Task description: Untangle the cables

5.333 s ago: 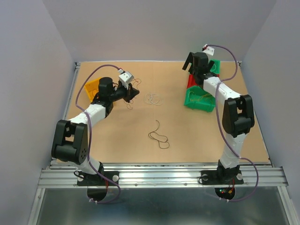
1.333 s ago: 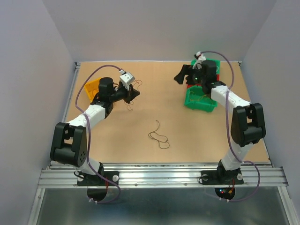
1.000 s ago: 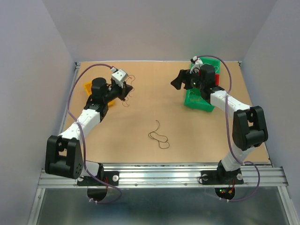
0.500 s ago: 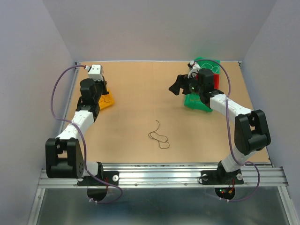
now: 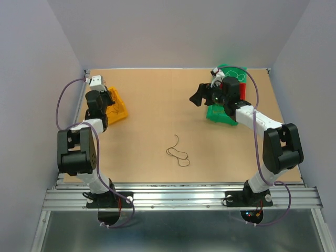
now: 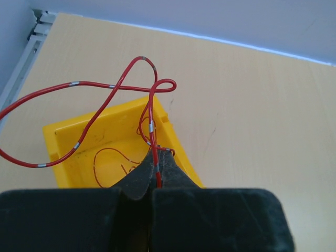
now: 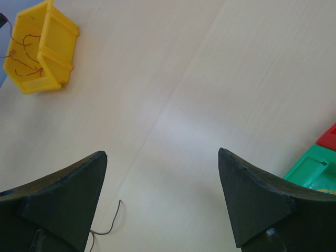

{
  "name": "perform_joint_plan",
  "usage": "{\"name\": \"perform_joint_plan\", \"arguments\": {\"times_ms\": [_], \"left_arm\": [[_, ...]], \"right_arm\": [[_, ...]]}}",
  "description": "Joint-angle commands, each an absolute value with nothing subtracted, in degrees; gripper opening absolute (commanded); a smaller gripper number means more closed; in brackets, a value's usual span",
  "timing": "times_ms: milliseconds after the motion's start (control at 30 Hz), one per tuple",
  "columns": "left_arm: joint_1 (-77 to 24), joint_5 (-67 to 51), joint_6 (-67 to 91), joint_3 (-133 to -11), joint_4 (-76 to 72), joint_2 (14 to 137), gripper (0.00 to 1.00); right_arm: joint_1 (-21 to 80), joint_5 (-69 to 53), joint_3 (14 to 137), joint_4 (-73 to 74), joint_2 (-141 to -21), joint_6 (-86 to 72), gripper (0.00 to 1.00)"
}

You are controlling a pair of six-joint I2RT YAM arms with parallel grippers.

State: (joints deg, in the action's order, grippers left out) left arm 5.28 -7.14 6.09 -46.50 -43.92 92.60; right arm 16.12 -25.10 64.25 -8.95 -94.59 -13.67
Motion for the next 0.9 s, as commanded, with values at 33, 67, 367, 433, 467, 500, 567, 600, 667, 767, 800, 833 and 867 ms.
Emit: {"name": "perform_joint_plan", "arguments": {"times_ms": [33, 67, 367, 433, 467, 500, 567, 600, 667, 767, 800, 833, 867], "left_arm": [[5.71, -4.93, 6.42, -52.99, -42.4, 95.97, 0.0], [5.8, -4.23, 6.5, -53.78, -40.97, 97.11, 0.0], [7.73, -6.94, 7.21, -55.37, -32.71, 96.94, 0.03], [7.65, -7.73, 6.95, -56.34, -30.69, 97.29, 0.04], [7.65, -8.26, 6.94, -56.42, -30.24, 97.82, 0.06], [7.73, -9.57, 6.86, -57.12, -29.63, 98.08, 0.12], [7.65, -10.98, 6.94, -58.18, -26.82, 99.13, 0.22], [7.65, -11.16, 7.03, -59.14, -25.94, 99.4, 0.24], [7.73, -10.9, 7.03, -59.15, -25.4, 99.23, 0.27], [7.73, -10.37, 6.86, -58.45, -25.14, 97.91, 0.38], [7.65, -10.11, 6.77, -58.27, -25.14, 97.39, 0.41], [7.56, -9.85, 6.77, -58.1, -24.96, 96.86, 0.46], [7.38, -8.97, 6.42, -58.01, -24.44, 95.72, 0.55]], "right_arm": [[16.17, -24.43, 63.63, -9.93, -92.55, -12.83, 0.91], [16.17, -24.43, 63.63, -10.02, -92.55, -12.83, 0.91], [16.17, -24.26, 63.37, -10.11, -92.29, -12.92, 0.91], [16.17, -24.17, 63.46, -10.11, -92.37, -12.92, 0.91], [16.17, -24.17, 63.46, -10.11, -92.37, -12.92, 0.91], [16.17, -24.17, 63.37, -10.11, -92.37, -12.92, 0.91], [16.17, -24.08, 63.37, -10.11, -92.37, -12.92, 0.91], [16.17, -24.08, 63.37, -10.11, -92.37, -12.92, 0.91], [16.17, -23.91, 63.37, -10.19, -92.37, -12.92, 0.91], [16.17, -23.91, 63.46, -10.2, -92.55, -12.92, 0.91], [16.17, -23.91, 63.54, -10.2, -92.64, -12.92, 0.91], [16.17, -23.99, 63.54, -10.2, -92.72, -13.01, 0.91], [16.17, -23.99, 63.63, -10.2, -92.72, -13.01, 0.91]]}}
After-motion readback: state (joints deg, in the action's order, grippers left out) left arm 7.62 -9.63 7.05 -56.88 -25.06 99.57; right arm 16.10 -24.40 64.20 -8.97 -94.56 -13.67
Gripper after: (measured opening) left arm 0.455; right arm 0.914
